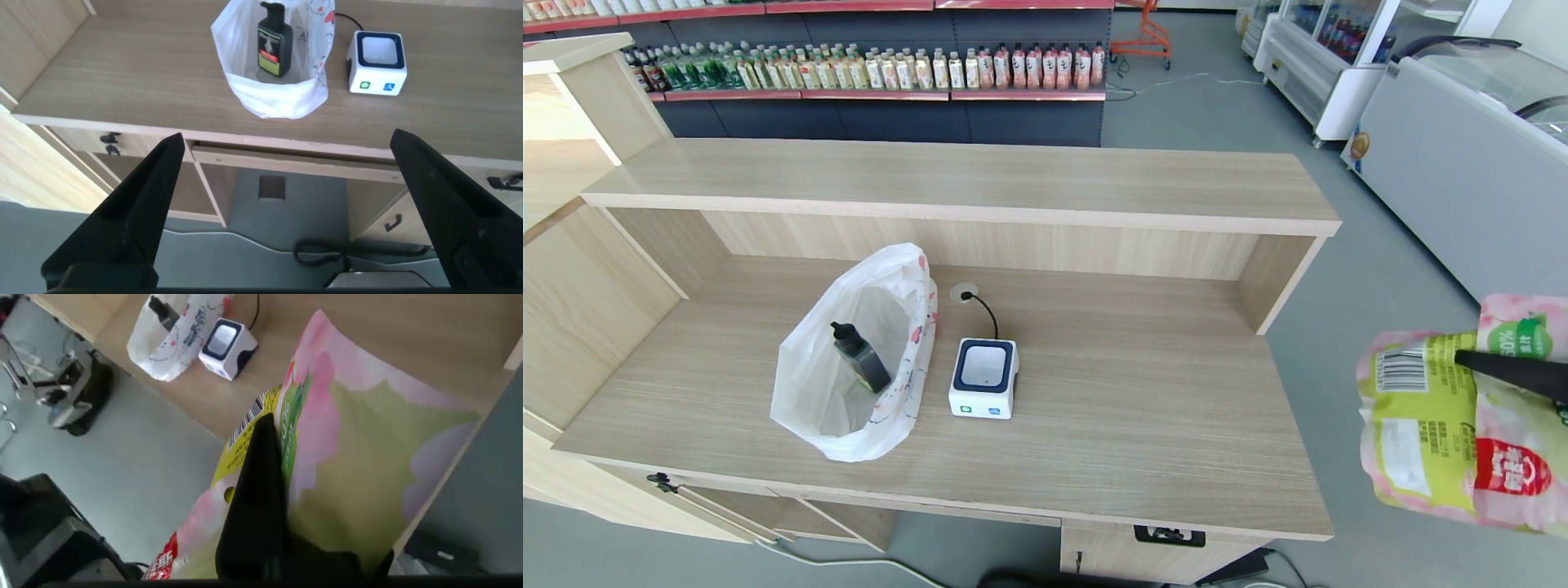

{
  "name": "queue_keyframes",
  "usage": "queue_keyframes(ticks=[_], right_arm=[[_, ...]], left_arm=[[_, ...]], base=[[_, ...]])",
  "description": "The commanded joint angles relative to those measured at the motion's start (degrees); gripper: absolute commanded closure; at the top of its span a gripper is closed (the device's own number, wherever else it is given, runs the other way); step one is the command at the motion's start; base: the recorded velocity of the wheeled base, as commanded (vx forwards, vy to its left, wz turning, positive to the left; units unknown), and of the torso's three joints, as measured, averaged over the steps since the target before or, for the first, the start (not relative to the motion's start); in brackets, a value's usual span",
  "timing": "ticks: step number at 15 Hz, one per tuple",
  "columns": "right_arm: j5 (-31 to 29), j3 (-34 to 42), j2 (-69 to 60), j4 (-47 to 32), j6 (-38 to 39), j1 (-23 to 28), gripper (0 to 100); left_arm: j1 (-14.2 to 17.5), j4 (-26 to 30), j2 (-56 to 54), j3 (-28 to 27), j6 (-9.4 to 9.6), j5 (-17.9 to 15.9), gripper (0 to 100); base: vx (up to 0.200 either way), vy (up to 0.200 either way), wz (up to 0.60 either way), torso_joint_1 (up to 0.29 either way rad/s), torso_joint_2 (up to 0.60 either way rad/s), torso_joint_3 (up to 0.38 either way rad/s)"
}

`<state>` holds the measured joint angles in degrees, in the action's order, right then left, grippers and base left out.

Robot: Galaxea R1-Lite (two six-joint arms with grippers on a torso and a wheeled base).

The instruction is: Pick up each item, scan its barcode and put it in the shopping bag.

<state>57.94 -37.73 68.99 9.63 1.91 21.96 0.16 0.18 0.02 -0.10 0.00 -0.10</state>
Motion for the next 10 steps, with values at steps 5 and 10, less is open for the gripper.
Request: queue_keyframes(ticks=[5,10], right_arm=[[-50.91,-26.96,11.08,-22.81,64.8,-34.35,100],[-51.44,-36.45,20.66,-31.34,77.01,-42.17,100]], left_arm=[[0.02,-0.01,-0.02,0.01,0.0,0.01,0],[0.02,-0.01,-0.02,0.01,0.0,0.01,0]], base=[[0.0,0.0,0.0,0.0,0.0,0.0],[0.0,0.0,0.0,0.0,0.0,0.0]])
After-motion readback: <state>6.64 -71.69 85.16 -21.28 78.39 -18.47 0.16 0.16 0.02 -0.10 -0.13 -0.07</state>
